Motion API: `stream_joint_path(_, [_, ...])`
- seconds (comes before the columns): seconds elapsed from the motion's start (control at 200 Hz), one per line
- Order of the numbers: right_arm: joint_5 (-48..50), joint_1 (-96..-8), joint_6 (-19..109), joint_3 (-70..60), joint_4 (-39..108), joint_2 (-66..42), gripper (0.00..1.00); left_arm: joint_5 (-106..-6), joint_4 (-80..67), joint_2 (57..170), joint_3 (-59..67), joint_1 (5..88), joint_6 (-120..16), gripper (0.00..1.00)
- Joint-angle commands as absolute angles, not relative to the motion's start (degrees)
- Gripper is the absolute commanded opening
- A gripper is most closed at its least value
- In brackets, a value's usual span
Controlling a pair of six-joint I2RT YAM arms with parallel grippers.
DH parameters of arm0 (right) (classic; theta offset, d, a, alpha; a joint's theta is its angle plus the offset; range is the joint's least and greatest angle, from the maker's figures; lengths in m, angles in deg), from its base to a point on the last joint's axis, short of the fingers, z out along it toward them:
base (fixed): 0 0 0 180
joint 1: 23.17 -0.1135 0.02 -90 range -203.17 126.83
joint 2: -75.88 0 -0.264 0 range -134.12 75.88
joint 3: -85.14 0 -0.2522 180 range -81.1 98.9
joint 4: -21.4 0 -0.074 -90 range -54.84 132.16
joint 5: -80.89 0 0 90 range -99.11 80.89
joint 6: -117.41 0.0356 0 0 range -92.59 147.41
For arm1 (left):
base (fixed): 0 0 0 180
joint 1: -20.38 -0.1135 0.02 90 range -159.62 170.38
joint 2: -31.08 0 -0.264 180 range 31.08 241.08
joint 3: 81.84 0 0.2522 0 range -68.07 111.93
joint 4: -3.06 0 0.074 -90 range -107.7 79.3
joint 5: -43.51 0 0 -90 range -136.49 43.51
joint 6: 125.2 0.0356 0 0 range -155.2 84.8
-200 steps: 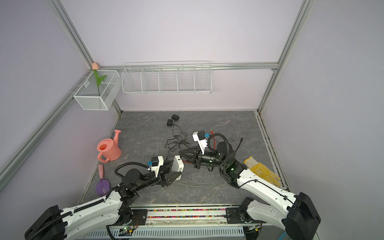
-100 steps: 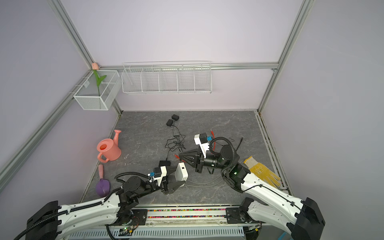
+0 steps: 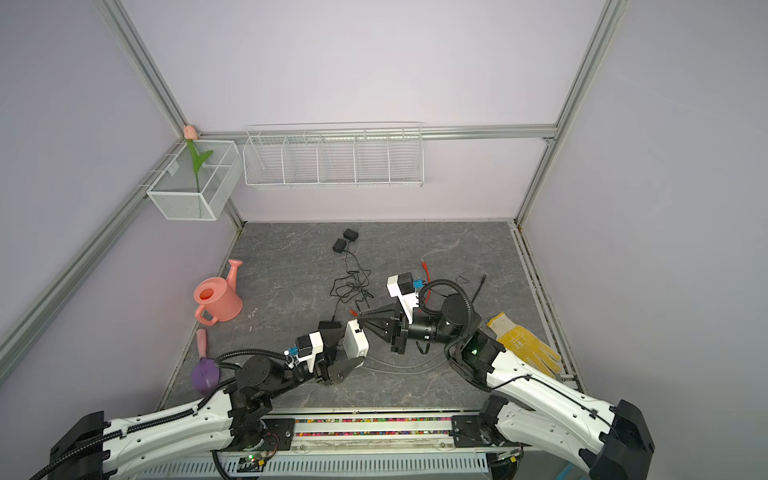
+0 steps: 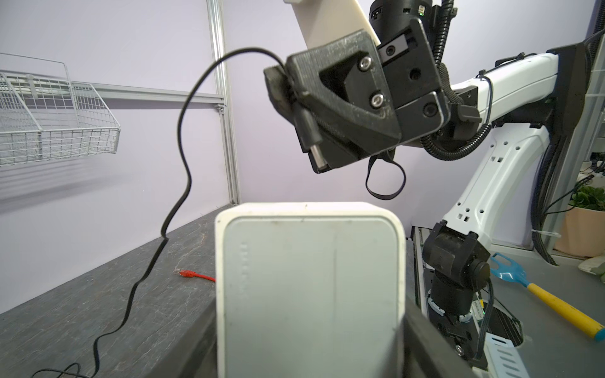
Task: Insert the plug into the switch port
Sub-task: 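Bring the barrel plug with the right gripper down to the router's top port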
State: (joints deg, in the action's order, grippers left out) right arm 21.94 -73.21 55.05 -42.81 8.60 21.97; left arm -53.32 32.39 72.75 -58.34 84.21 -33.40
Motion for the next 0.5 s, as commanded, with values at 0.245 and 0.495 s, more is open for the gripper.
stream_joint_path(0.245, [20.6,-74.3,53.9,-43.6,8.6,21.2,0.07,-52.2,33.8,72.8,-57.2,84.9,-32.9,0.00])
stream_joint_path(0.495, [19.5,-74.6,53.8,-44.2,8.2,20.0,0.07,-52.1,33.3,72.6,-57.2,85.1,-33.3,0.00])
